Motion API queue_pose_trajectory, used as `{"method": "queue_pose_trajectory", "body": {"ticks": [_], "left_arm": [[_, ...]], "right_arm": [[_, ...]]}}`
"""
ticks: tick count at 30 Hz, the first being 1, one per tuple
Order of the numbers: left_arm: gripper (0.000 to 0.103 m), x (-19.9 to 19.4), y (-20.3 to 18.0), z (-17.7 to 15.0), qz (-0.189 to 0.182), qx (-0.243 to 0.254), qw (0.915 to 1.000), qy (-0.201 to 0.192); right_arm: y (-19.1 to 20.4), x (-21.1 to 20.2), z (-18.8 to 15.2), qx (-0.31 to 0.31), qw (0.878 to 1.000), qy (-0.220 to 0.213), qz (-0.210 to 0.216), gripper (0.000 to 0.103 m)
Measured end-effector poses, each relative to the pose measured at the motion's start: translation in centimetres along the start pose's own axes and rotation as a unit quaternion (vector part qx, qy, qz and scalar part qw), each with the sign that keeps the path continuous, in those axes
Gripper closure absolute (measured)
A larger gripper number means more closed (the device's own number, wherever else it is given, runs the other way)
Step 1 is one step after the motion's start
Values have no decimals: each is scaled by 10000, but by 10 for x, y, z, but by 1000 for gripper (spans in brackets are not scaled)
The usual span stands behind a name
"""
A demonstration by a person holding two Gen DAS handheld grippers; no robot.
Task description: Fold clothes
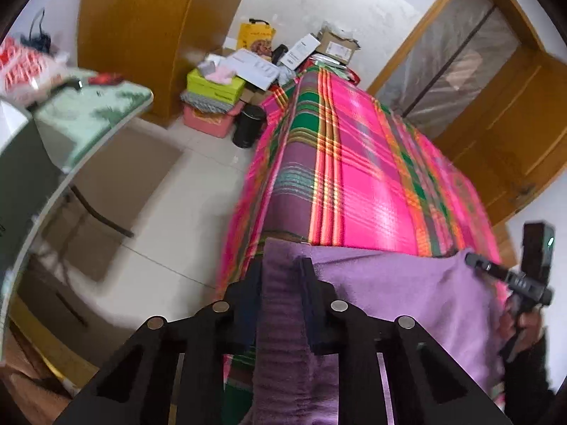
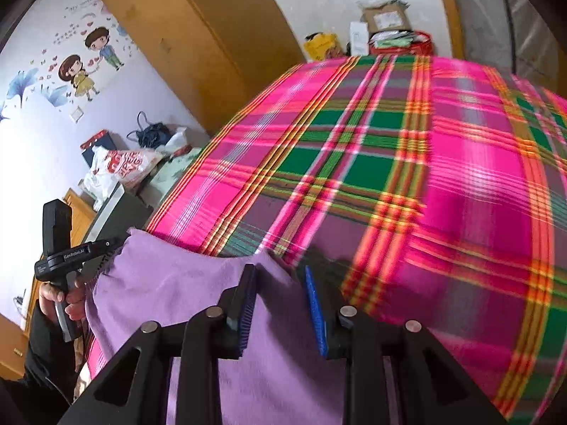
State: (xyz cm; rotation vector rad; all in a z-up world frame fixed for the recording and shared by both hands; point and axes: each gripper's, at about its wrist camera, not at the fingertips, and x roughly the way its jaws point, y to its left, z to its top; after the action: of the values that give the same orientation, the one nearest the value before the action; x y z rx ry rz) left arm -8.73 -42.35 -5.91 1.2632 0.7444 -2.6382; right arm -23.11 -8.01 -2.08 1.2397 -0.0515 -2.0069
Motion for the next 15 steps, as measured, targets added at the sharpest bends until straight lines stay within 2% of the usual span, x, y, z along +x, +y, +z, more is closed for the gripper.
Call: {"method": "queue_pose_trajectory", "body": {"ticks": [1, 2, 5, 7, 11, 13, 15], "left_arm": [[85, -1, -2, -1, 64, 25, 10000, -46], [86, -2, -3, -1, 121, 41, 9999, -98], [88, -2, 1, -1, 141, -20, 9998, -168], [88, -3, 2, -2, 145, -61, 9997, -187], [89, -28, -7, -9, 452, 55, 9975, -539], [89, -46, -13, -15, 626, 77, 9946, -822], [89, -64, -23, -22, 706, 142, 9913, -1106]], "right_arm": [[-2, 4, 1, 30, 10000, 20, -64, 95], [-5, 6, 4, 116, 9999, 4, -94, 100], [-15, 8, 10, 365, 9990, -146, -193, 100], [-21, 7, 10, 467, 9978, -199, -424, 101], [-18, -29, -10, 512, 9956, -612, -484, 98], [-11, -56, -25, 389, 9933, -940, -555, 92], [-5, -81, -50, 281, 9908, -1134, -684, 75]]}}
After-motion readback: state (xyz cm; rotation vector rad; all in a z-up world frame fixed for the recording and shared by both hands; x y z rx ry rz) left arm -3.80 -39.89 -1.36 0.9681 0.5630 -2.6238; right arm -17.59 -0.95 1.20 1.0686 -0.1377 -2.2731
